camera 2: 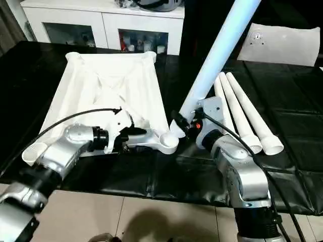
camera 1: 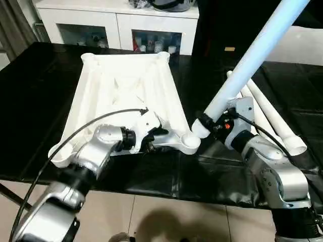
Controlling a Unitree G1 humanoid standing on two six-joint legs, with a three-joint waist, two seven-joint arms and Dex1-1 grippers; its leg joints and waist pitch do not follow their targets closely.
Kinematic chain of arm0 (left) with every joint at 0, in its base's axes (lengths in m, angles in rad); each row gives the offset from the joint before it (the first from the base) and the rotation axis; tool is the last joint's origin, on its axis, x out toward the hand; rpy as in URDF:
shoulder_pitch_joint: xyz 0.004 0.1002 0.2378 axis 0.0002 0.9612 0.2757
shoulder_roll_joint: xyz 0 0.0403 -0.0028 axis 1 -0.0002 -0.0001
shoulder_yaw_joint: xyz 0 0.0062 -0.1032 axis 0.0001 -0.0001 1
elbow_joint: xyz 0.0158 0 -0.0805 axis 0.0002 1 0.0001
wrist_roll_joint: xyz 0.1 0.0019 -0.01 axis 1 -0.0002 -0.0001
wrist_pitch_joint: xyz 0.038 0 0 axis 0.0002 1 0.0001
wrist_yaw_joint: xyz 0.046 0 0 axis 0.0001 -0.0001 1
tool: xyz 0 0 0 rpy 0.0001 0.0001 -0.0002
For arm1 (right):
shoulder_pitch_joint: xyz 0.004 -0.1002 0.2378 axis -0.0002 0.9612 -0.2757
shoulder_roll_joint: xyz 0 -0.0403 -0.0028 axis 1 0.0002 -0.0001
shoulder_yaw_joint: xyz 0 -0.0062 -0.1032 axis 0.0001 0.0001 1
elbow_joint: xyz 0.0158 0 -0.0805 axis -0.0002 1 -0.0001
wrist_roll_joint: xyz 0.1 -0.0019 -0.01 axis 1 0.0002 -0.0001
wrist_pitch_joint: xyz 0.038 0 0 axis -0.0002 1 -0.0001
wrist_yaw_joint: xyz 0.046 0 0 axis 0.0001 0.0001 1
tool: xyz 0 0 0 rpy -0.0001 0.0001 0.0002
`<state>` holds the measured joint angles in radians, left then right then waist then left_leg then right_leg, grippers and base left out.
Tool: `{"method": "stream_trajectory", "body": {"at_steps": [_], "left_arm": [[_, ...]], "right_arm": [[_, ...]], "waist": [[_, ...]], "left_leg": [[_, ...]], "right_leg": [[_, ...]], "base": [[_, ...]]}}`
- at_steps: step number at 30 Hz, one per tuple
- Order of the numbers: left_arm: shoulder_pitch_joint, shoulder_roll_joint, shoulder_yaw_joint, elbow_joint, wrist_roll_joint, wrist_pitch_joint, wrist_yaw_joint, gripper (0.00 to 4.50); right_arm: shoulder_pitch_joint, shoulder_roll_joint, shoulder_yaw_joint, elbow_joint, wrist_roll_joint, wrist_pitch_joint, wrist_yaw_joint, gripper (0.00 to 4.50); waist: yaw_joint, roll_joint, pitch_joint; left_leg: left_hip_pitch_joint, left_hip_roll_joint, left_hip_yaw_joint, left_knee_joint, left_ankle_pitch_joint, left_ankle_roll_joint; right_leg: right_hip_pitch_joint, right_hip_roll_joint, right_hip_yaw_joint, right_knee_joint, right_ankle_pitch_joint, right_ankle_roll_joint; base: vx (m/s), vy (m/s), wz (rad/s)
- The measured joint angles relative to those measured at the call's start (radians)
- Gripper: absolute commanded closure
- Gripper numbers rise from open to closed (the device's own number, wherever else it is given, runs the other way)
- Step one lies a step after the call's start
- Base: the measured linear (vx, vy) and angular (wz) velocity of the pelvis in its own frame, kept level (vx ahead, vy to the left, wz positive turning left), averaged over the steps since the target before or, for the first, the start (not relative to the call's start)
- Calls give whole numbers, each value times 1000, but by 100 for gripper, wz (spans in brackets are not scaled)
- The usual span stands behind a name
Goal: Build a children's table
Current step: Pick table leg, then insert table leg to table base
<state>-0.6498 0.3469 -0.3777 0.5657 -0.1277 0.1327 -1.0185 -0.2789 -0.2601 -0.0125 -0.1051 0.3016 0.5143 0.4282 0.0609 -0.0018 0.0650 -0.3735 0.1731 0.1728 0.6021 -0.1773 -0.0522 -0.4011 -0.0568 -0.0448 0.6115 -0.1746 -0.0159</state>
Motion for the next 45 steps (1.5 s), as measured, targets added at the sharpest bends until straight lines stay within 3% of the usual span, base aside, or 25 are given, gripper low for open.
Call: {"method": "stream_trajectory", "body": {"at_steps": [9,10,24,25,36,45], "left_arm": [[-37,-1,-15,109,45,-53,-48,214],[-37,-1,-15,112,47,-53,-49,239],[-75,-5,-18,196,84,-77,-99,351],[-76,-5,-16,198,84,-77,-100,375],[-95,-6,-11,234,91,-95,-147,446],[-84,36,-35,225,130,-207,-180,449]], "right_arm": [[13,-8,1,-19,13,0,33,262],[13,-8,1,-19,13,0,34,262],[12,-18,24,-19,18,0,71,262],[12,-19,25,-19,18,0,72,262],[11,-28,61,-18,9,0,104,262],[-47,-53,95,51,-28,-16,117,262]], "waist": [[0,0,0],[0,0,0],[1,0,0],[0,0,0],[0,0,0],[-2,0,0]], "left_leg": [[0,0,0,0,0,0],[0,0,0,0,0,0],[0,0,0,0,0,0],[0,0,0,0,0,0],[0,0,0,0,0,0],[1,0,0,0,0,0]], "right_leg": [[0,0,0,0,0,0],[0,0,0,0,0,0],[0,0,0,0,0,-1],[0,0,0,0,0,-1],[0,0,0,0,0,-1],[0,0,0,0,0,-1]], "base": [[0,0,0],[0,0,0],[0,0,0],[0,0,0],[0,0,0],[0,0,0]]}}
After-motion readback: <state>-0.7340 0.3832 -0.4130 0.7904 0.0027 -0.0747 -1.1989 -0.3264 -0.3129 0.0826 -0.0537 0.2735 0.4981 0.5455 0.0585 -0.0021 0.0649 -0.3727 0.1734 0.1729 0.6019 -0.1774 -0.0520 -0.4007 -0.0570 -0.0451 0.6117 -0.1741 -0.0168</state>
